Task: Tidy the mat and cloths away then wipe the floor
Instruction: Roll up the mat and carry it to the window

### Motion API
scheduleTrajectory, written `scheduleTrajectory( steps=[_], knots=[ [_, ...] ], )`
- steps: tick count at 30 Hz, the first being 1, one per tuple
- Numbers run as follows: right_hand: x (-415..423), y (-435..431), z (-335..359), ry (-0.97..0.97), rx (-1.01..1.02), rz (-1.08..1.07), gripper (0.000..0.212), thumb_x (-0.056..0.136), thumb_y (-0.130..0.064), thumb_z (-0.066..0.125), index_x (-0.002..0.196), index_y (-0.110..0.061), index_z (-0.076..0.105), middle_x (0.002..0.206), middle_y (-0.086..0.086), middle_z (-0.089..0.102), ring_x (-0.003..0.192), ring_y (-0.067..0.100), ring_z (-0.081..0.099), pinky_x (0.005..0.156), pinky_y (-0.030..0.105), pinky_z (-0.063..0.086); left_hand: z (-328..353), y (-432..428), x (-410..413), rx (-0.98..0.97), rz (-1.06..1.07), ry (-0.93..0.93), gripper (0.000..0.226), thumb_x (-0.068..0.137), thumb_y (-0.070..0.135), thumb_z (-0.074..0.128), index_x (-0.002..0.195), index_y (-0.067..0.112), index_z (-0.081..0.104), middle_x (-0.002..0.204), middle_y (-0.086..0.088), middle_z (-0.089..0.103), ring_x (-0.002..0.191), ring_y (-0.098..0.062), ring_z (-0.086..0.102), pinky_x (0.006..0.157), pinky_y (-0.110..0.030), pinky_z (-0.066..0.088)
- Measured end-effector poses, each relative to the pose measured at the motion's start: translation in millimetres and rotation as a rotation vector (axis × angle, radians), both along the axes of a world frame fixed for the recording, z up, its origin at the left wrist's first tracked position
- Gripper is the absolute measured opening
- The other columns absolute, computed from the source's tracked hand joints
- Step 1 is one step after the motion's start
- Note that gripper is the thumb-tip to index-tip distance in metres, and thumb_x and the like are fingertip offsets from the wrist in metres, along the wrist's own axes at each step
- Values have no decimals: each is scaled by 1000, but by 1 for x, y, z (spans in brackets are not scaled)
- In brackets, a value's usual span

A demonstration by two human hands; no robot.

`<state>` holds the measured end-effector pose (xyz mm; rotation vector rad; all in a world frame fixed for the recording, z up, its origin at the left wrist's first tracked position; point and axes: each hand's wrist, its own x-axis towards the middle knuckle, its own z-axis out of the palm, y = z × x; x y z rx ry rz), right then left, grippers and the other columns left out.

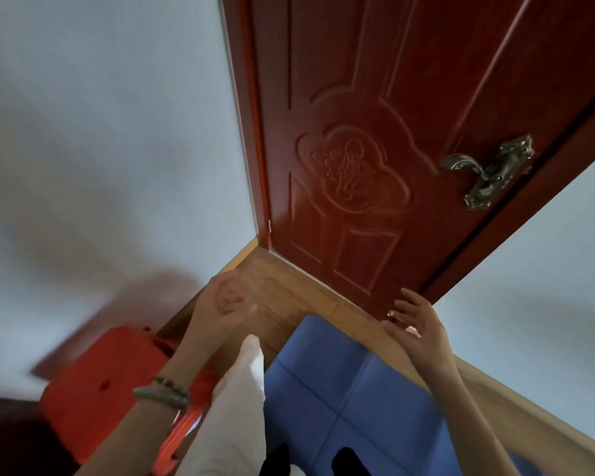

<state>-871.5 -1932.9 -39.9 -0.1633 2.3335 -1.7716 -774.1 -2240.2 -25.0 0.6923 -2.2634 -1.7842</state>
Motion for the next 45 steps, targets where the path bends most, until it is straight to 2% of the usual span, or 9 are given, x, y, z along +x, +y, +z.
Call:
scheduleTrajectory(
  steps=[4,7,12,16,21,24,28,32,45],
  knots=[
    [-26,-8,-7,-1,47,-148,65,74,2,75,130,-19,48,115,10,60,104,26,60,87,35,51,-3,-17,-81,49,-192,85,60,75,-5,73,128,11,48,112,-7,66,96,-20,66,83,-24,53],
    [-53,-33,-14,0,64,-277,67,72,0,78,124,-29,48,112,10,61,101,26,61,91,43,51,-12,-35,-153,61,-371,96,58,77,-2,72,127,16,48,115,-4,65,99,-17,65,81,-20,52],
    [-120,-97,-18,-8,-24,-501,67,73,0,77,122,-35,48,113,2,60,103,22,60,89,37,51,-18,-83,-279,63,-631,46,67,73,7,79,130,21,46,121,0,62,105,-16,63,82,-22,52],
    [-177,-146,-7,0,-52,-655,66,75,1,75,129,-24,47,116,5,59,104,19,59,73,14,52,-7,-127,-360,34,-819,8,73,68,20,78,132,25,44,124,5,58,106,-9,61,90,-30,51],
    [-207,-179,9,27,-77,-800,67,73,0,76,130,-19,48,117,10,61,105,25,61,75,19,53,5,-151,-436,31,-976,5,68,74,8,79,130,28,45,125,2,58,107,-12,61,92,-31,51],
    [-212,-186,16,15,-66,-880,65,74,2,76,129,-21,49,116,9,61,102,18,62,82,25,54,11,-143,-464,68,-1036,23,71,66,22,80,128,28,47,123,1,60,105,-14,62,88,-31,52],
    [-215,-187,23,17,-79,-991,60,76,4,73,120,-32,51,109,-4,63,91,-2,63,79,16,52,6,-120,-489,87,-1150,10,74,58,36,77,126,29,48,122,1,60,104,-14,62,87,-31,52],
    [-219,-183,22,34,-102,-1078,59,77,5,71,115,-36,52,99,-12,66,90,-1,64,80,20,53,1,-91,-507,100,-1252,-3,72,57,37,77,123,34,48,121,2,60,102,-13,62,85,-28,51],
    [-162,-195,7,10,-61,-1490,60,76,-2,74,121,-32,47,114,0,60,104,9,59,73,12,51,-23,-20,-516,87,-1628,-53,71,53,38,75,119,29,50,115,1,61,92,-6,62,80,-21,52]
  ],
)
